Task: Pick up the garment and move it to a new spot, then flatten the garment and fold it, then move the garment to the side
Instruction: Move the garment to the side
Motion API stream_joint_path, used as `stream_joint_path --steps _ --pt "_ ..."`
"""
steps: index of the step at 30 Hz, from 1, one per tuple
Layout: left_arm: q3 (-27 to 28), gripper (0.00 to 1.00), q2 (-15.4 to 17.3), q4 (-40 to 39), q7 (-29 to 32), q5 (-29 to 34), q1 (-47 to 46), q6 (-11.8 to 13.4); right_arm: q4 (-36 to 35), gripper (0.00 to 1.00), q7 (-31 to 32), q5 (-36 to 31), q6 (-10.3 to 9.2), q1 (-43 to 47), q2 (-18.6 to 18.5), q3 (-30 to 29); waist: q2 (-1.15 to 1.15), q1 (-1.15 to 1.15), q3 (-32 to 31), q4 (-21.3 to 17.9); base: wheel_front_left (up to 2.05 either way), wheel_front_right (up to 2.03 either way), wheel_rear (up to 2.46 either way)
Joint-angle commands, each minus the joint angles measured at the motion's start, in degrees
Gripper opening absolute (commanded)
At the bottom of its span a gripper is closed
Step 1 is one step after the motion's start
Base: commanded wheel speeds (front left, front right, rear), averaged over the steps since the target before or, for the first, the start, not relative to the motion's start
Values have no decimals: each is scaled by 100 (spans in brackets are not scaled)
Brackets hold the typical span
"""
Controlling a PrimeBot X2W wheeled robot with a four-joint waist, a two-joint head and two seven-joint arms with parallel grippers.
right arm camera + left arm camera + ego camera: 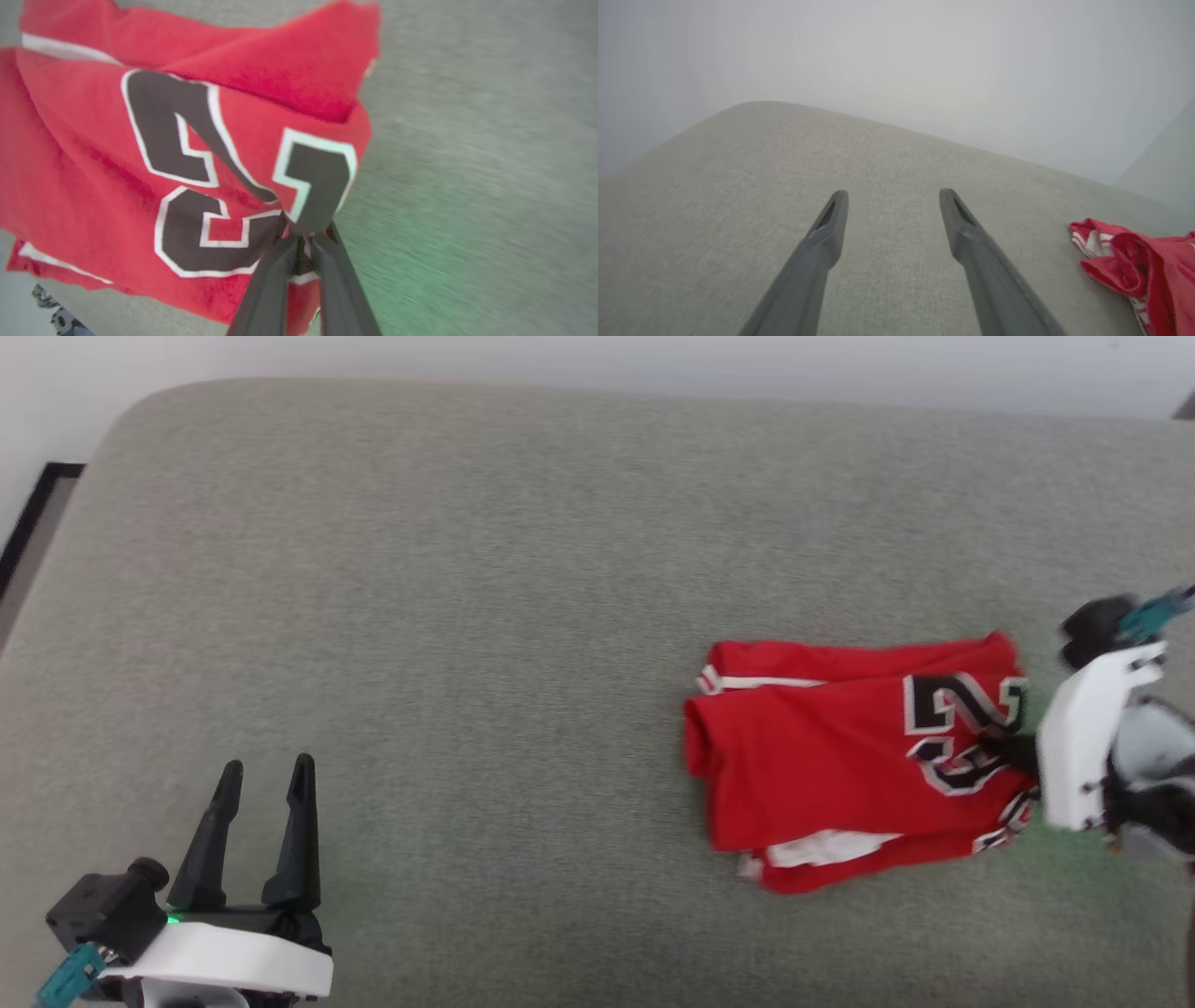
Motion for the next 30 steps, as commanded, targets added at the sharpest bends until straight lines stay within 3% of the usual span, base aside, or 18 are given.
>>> stream_joint_path --steps 1,11,19,30 --pt "-7 100 4 -39 -25 -14 -96 -18 14 0 -46 -40 -14 -69 -98 -76 0 0 32 -109 0 0 0" --pt "-323 100 301 -165 -25 118 -536 -18 58 0 -291 -575 -12 -526 -618 -674 0 0 258 -836 0 0 0" --pt "-926 100 650 -180 -25 181 -1266 -18 553 0 -915 -1356 -11 -1213 -869 -1066 0 0 653 -1507 0 0 0" --pt "-1881 100 891 -112 -24 121 -2318 -18 1731 0 -1888 -2479 -10 -2021 -927 -1518 0 0 1132 -1770 0 0 0"
